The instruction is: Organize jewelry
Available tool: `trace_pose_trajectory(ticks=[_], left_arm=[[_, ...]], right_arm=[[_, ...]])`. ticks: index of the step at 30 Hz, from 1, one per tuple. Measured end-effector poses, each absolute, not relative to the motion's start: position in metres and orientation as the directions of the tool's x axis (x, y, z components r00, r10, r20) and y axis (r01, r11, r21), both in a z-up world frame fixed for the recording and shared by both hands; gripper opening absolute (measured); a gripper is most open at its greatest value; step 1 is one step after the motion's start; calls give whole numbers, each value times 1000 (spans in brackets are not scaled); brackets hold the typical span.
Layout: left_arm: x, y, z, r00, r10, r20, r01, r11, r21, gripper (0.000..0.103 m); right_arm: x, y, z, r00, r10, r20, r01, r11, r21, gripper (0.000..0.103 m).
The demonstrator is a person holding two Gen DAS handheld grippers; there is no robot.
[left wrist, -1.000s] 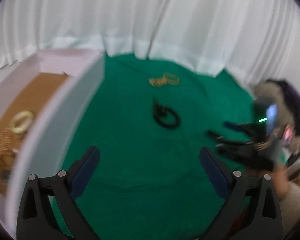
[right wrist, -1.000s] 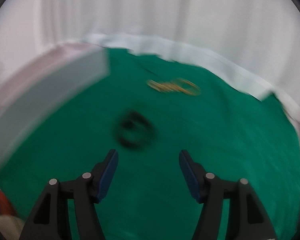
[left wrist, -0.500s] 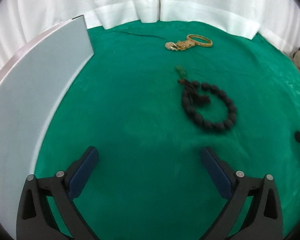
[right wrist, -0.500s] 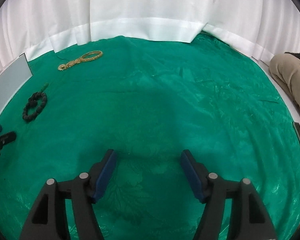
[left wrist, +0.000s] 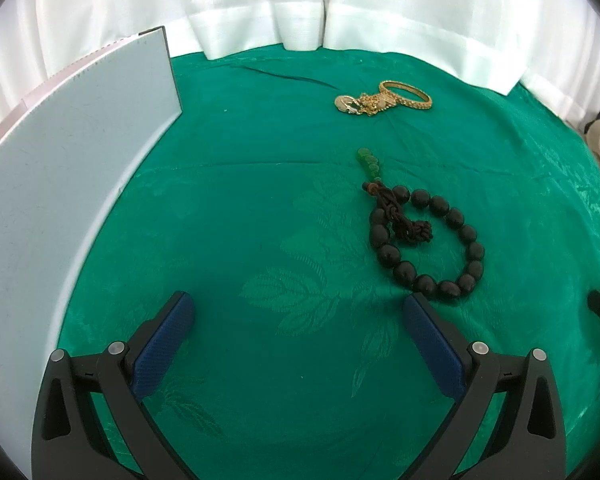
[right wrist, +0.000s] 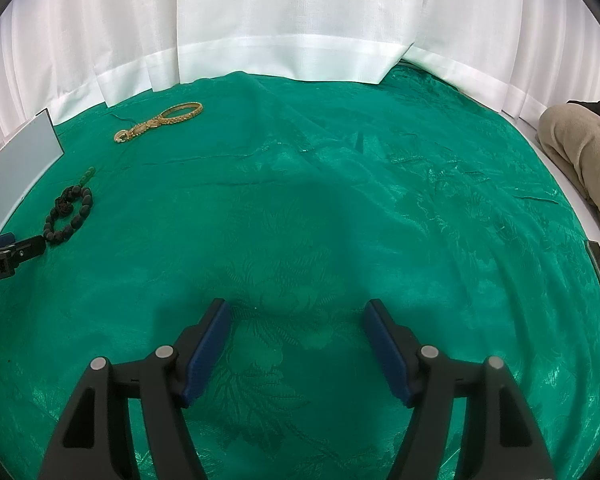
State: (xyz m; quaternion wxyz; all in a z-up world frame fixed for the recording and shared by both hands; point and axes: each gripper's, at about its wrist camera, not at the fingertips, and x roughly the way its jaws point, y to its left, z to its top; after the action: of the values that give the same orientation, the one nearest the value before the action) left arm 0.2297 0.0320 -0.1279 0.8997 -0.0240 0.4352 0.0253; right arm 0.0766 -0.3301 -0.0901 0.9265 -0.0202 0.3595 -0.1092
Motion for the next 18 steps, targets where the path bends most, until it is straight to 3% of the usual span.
trace_pose_trajectory(ticks=[18], left_arm=[[228, 32, -127, 620, 25, -784, -66, 998, -21, 103]], right_arm=[[76, -330, -90, 718, -216, -662, 186, 976, -116, 72]])
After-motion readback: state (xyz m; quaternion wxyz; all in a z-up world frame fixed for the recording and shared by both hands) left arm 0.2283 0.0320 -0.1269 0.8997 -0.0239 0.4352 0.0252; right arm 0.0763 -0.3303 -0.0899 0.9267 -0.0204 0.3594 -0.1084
